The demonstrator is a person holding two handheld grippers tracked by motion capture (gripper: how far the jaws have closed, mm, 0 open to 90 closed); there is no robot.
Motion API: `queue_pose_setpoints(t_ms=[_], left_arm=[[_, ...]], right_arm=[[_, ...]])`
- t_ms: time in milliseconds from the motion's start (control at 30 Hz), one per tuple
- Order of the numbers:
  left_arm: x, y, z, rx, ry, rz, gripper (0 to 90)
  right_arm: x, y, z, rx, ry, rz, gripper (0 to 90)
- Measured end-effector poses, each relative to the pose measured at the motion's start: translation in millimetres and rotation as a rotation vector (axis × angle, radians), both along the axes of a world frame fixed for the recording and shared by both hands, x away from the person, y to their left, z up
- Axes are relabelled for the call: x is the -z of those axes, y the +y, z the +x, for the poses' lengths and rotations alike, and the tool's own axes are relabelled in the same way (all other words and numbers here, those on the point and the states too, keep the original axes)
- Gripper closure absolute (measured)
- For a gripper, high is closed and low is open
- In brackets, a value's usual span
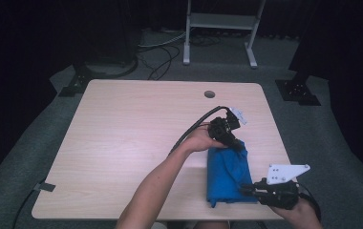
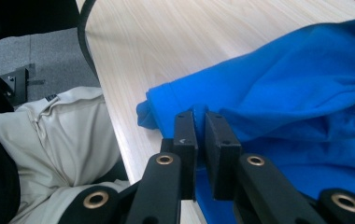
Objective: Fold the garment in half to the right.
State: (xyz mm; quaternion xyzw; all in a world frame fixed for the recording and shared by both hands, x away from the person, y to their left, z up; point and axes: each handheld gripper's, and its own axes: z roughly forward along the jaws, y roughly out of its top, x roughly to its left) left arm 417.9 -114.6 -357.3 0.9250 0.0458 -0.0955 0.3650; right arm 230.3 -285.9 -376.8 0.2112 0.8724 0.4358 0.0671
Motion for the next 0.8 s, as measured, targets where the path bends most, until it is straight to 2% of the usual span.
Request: queue_pose_setpoints(t_ms=[300,800], left_arm=[[7.2,-8.6,2.8,-0.009,0.006,0.003,85.2],[14.3,-17.6,6.6,-0.038,-0.009,0.016,83.3]], right_arm=[[5.1,-8.1,2.6,0.015,0.016,-0.014,83.7],[10.3,-18.7,7.7,0.054,0.030,-0.027,83.3]])
